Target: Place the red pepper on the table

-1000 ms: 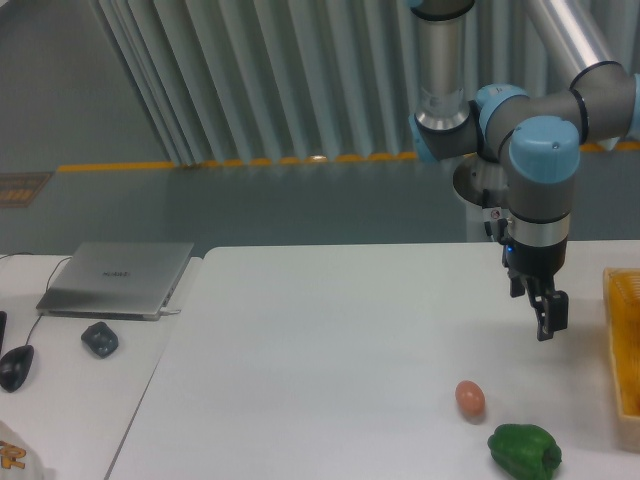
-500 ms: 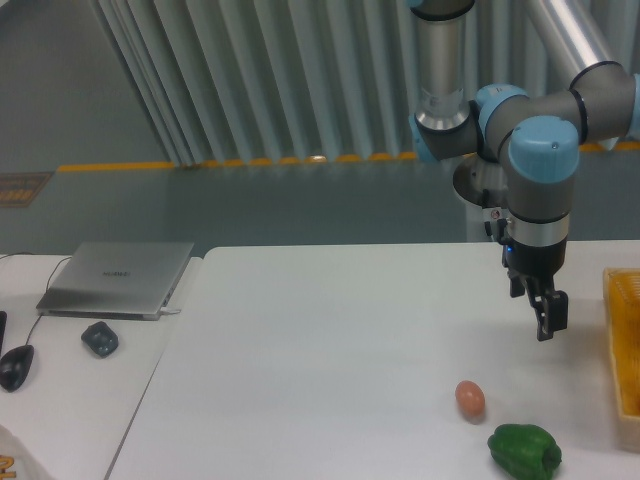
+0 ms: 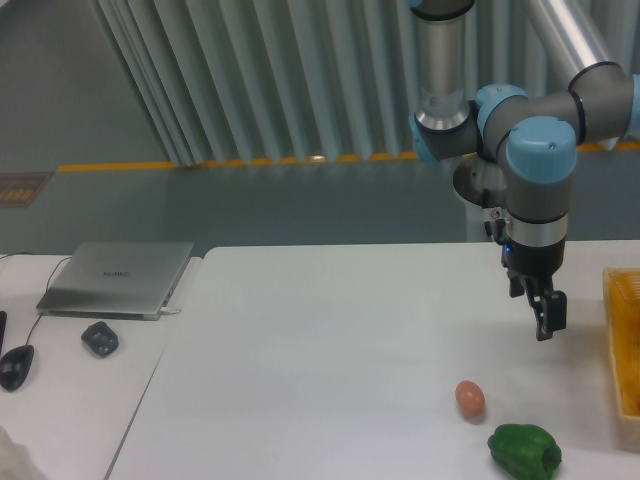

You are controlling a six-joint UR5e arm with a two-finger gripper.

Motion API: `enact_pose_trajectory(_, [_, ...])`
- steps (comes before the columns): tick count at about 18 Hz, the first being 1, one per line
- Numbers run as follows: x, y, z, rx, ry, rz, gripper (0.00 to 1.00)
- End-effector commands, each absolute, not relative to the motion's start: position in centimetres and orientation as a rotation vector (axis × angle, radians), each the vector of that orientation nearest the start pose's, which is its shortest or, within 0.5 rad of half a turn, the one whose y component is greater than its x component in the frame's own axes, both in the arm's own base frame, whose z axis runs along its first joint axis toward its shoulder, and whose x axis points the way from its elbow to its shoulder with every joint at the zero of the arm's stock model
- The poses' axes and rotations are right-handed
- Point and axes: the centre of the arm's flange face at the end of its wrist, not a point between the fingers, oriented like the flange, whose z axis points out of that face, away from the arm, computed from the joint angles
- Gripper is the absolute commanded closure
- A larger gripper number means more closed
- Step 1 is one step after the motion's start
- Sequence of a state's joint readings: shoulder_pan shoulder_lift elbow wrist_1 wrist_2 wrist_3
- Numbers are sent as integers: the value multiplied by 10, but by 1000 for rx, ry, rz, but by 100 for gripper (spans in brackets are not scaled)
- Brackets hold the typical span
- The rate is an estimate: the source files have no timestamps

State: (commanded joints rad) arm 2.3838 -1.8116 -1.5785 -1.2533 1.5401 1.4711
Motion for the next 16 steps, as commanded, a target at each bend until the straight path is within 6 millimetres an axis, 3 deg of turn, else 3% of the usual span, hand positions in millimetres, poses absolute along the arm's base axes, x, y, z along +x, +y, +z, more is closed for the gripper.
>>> enact_pose_trajectory(16, [-333, 502, 388, -2952, 970, 100, 0])
